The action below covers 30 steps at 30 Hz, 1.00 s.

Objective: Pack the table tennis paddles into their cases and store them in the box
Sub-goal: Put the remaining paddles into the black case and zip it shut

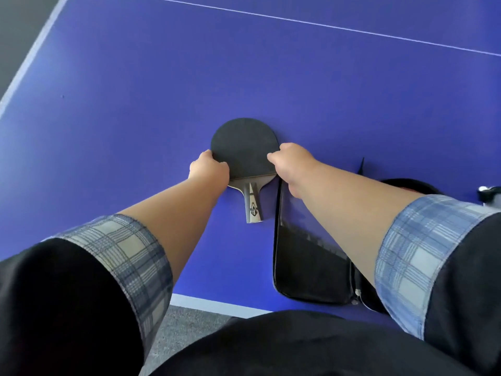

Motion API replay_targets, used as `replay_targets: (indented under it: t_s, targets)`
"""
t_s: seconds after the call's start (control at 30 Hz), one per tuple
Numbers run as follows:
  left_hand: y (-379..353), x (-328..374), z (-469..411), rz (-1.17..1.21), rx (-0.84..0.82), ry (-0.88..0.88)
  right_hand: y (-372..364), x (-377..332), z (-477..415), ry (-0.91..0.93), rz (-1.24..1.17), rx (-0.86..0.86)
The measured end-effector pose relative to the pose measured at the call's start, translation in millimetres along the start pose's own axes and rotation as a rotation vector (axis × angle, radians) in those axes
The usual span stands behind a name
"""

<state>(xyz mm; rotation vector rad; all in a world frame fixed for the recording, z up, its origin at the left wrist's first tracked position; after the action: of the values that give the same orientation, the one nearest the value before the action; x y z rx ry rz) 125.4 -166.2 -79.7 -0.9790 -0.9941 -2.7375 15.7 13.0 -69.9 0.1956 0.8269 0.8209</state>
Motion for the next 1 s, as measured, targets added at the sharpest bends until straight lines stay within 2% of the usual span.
replay_targets:
  t_s: [0.1, 0.2, 0.33, 0.43, 0.5, 0.73, 1.0]
  targets:
    - [7.1, 4.6, 2.0, 0.070, 0.013, -0.037, 11.6, -6.5, 0.0, 0.034, -0.136, -0.016]
    - [1.4, 27.5, 19.7, 0.153, -0.017, -0.145, 38.3, -2.9, 8.8, 0.055, -0.192, -0.035]
    - [-28.2, 61.0, 57.5, 0.206, -0.105, -0.224, 94.8, 18.7, 37.9, 0.071, -0.240, 0.002]
    - [-59.8, 78.1, 87.3, 0.192, -0.171, -0.222, 140.6, 47.8, 57.3, 0.068, -0.284, 0.052]
    - [-84.9, 94.2, 107.9, 0.153, -0.214, -0.287, 169.4, 71.7, 67.7, 0.068, -0.316, 0.073]
    - [-184.8, 113.5, 160.3, 0.094, -0.308, -0.334, 238.7, 162.8, 86.7, 0.000, -0.268, 0.132]
    - [-250.9, 88.6, 178.5, -0.049, -0.249, -0.271, 252.5, 230.4, 78.2, 0.006, -0.106, 0.168]
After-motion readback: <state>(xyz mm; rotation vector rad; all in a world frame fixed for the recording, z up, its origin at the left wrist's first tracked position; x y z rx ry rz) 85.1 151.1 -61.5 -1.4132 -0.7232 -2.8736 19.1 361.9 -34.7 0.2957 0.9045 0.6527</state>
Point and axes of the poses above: each hand's wrist, its own z-axis away from the middle knuckle, its own y-axis out of the back of the hand, x = y × z, the point moved 9 cm from there along -z, towards the middle knuckle, and after that the axes turned 2 degrees about -y, right-handed, at the moved point
